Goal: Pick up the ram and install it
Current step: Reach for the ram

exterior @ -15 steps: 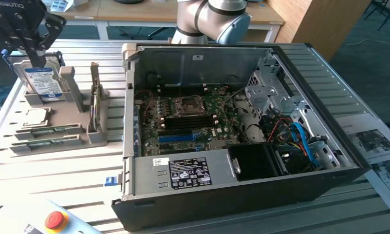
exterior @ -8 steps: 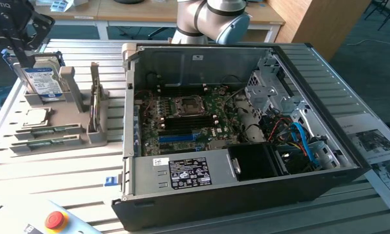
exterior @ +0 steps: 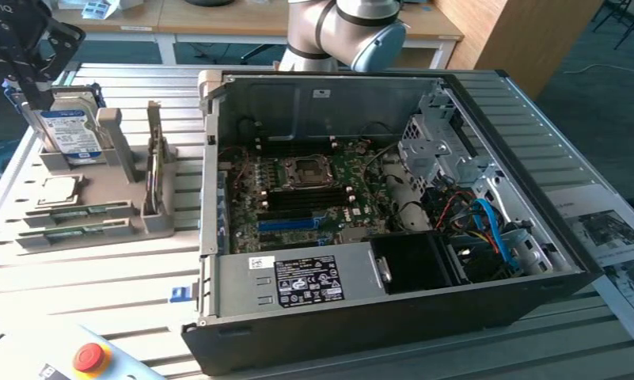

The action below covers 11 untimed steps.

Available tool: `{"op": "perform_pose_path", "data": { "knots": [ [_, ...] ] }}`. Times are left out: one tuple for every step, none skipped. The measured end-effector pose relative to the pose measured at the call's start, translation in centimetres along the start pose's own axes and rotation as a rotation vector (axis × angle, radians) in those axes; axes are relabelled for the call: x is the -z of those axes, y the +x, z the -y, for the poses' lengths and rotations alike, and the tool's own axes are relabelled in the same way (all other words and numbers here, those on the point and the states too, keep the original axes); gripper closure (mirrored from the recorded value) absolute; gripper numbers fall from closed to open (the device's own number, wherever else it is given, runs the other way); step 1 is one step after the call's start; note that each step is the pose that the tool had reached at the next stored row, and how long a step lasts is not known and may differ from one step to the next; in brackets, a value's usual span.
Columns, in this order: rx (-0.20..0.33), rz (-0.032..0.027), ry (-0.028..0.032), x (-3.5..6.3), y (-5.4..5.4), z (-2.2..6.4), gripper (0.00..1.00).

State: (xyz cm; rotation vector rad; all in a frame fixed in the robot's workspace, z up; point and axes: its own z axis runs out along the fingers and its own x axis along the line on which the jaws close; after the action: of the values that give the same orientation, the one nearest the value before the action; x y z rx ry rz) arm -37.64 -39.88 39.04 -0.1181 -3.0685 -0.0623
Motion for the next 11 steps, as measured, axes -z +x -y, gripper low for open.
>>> {"op": "perform_pose_path", "data": {
  "knots": [
    [0.0, 0.0, -0.0001, 0.0, 0.0, 0.0, 0.9],
    [0.0, 0.0, 0.0, 0.0, 0.0, 0.0, 0.9],
    [0.0, -0.0001, 0.0, -0.01, 0.0, 0.0, 0.9],
    [0.0, 0.0, 0.0, -0.05, 0.0, 0.01, 0.9],
    [0.0, 0.0, -0.0001, -0.15, 0.0, 0.01, 0.9],
    [0.0, 0.0, 0.0, -0.24, -0.01, 0.01, 0.9],
    [0.0, 0.0, -0.0001, -0.33, -0.02, 0.02, 0.9],
    [0.0, 0.0, -0.0001, -0.41, -0.02, 0.02, 0.9],
    [0.0, 0.0, 0.0, -0.49, -0.02, 0.02, 0.9],
    [0.0, 0.0, 0.0, -0.58, -0.03, 0.02, 0.9],
    [0.0, -0.0001, 0.0001, -0.67, -0.01, -0.04, 0.9]
  ]
}}
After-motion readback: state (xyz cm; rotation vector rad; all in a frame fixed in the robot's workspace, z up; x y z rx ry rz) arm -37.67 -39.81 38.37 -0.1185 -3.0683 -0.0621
